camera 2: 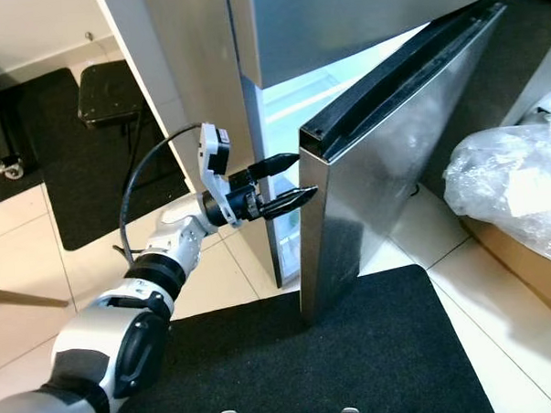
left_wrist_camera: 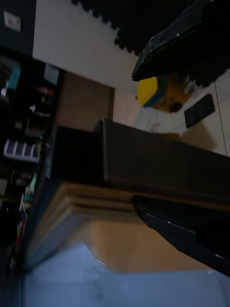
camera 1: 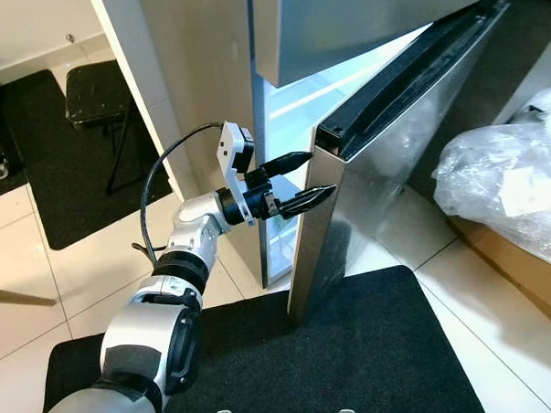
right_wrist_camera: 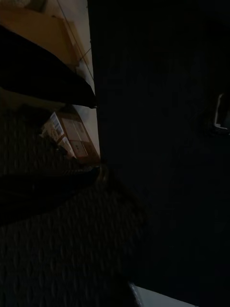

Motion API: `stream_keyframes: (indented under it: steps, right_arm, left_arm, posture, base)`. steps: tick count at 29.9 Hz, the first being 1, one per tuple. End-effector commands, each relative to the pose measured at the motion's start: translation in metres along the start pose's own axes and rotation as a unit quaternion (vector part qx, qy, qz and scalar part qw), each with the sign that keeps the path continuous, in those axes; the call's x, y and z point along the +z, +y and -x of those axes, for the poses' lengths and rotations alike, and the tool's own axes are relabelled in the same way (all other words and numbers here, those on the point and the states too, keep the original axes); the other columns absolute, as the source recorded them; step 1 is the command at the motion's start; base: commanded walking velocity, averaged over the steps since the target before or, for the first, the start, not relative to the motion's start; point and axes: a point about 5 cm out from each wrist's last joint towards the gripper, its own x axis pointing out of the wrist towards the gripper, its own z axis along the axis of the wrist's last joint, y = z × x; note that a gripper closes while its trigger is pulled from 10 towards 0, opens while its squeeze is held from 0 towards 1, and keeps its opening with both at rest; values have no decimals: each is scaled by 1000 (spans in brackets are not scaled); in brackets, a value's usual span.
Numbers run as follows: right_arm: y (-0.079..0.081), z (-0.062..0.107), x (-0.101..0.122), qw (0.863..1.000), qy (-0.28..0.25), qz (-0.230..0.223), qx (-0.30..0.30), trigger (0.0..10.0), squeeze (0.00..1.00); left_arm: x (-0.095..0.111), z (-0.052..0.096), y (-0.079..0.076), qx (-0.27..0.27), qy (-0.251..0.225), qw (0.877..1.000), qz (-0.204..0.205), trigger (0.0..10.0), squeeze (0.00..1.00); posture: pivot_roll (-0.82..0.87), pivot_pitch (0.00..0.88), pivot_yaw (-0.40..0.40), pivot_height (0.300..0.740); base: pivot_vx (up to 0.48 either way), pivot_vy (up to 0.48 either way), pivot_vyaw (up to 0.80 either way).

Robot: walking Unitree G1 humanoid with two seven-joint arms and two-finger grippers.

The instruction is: Restocking fridge

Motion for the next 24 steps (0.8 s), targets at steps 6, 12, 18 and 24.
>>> stream_keyframes:
  steps: [6,12,18,24]
  right_arm:
    - [6,-1,0,1000,10,-5,4,10000,0]
    - [8,-3,11,1000,1,-6,4,10000,0]
    - [11,-4,15,1000,1,-7,5,10000,0]
    - [12,-5,19,1000,2,-5,2,10000,0]
  left_arm:
    - [-44,-2,-41,-94,25,993,66,10000,0]
    - [-73,19,-54,-31,59,995,74,10000,0]
    - [-95,55,-62,74,85,989,97,10000,0]
    - [-144,97,-95,179,198,956,124,10000,0]
  posture:
    - [-86,191,73,740]
    - [-68,164,78,740]
    - [-43,133,88,740]
    - [-25,112,89,740]
  base:
    - [0,0,0]
    - [0,0,0]
    - [0,0,0]
    - [0,0,0]
